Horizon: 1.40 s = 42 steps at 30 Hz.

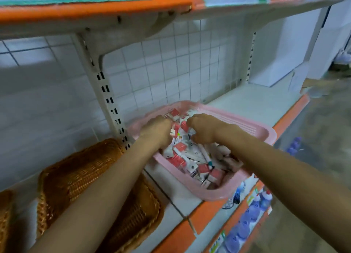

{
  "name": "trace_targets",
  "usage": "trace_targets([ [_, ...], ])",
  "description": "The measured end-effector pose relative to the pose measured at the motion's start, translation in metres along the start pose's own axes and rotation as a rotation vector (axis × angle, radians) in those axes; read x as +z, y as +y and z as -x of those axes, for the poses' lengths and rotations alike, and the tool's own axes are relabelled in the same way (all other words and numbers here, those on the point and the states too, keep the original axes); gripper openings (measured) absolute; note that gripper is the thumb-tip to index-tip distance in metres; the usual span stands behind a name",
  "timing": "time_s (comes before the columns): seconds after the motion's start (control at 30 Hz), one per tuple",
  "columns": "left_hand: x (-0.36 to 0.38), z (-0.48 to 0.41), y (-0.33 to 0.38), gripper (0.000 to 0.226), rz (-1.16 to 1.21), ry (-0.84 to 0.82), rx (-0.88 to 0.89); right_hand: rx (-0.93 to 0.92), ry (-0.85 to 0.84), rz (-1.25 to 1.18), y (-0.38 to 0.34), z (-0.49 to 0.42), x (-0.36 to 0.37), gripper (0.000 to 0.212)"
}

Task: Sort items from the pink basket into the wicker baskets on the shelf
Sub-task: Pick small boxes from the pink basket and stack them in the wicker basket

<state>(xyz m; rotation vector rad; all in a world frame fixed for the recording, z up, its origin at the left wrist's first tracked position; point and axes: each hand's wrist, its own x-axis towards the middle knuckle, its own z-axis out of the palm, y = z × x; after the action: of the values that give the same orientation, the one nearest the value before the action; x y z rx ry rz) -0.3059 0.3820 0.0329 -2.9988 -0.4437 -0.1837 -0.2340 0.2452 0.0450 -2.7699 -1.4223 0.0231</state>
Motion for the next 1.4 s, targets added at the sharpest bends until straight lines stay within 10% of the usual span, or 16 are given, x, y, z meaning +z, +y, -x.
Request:
trace_targets([
  [0.3,0.013,-0.037,-0.016,0.041,0.141,-0.072,-0.130,-0.249,-0.246,0.051,0.014,-0.068,-0.005,0.014],
  [0.93,-0.005,-0.037,-0.004,0.022,0.316,-0.030,-0.335,-0.214,-0.147,-0.225,0.028,-0.100,-0.008,0.016],
  [1.4,-0.015,0.046,0.024,0.027,0.797,0.337,-0.575,-0.206,-0.212,-1.244,0.017,-0.053,-0.027,0.019],
])
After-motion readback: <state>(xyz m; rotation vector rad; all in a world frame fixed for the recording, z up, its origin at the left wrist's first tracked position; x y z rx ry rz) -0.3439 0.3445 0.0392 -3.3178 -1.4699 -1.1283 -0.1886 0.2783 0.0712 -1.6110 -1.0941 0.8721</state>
